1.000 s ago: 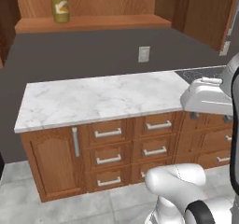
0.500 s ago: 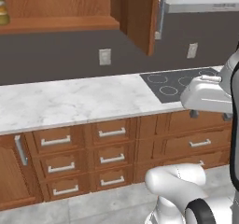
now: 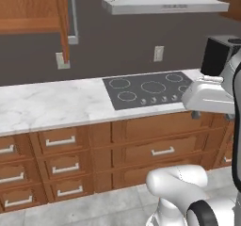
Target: Sort all alcoholic drinks to one cabinet, and non-alcoholic drinks to the other.
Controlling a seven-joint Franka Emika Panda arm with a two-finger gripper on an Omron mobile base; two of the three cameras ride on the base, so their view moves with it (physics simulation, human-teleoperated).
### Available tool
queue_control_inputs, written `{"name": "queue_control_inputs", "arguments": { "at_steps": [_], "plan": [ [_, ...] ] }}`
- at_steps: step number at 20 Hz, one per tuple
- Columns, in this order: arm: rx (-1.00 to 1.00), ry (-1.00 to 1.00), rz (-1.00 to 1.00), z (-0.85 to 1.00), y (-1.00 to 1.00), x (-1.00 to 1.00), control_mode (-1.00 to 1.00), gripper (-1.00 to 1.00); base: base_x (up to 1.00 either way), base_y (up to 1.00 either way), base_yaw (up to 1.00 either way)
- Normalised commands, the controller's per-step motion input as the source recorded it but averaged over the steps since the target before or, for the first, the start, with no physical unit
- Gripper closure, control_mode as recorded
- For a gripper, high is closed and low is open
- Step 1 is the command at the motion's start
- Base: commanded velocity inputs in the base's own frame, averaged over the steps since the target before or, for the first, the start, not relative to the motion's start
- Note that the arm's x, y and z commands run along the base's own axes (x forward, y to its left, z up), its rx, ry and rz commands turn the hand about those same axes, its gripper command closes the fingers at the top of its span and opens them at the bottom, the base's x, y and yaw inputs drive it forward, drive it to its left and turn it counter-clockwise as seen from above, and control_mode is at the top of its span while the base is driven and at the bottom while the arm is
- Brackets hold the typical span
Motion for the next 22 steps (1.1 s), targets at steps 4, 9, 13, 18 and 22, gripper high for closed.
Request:
{"name": "queue_control_inputs", "arguments": {
  "at_steps": [4, 9, 13, 18, 22],
  "plan": [
    [0.00, 0.00, 0.00, 0.00, 0.00, 0.00, 1.00, -1.00, 0.10, -1.00, 0.00],
    [0.00, 0.00, 0.00, 0.00, 0.00, 0.00, 1.00, -1.00, 0.11, -1.00, 0.00],
    [0.00, 0.00, 0.00, 0.00, 0.00, 0.00, 1.00, -1.00, 0.06, -1.00, 0.00],
    [0.00, 0.00, 0.00, 0.00, 0.00, 0.00, 1.00, -1.00, 0.06, -1.00, 0.00],
    [0.00, 0.00, 0.00, 0.00, 0.00, 0.00, 1.00, -1.00, 0.05, -1.00, 0.00]
  ]
}}
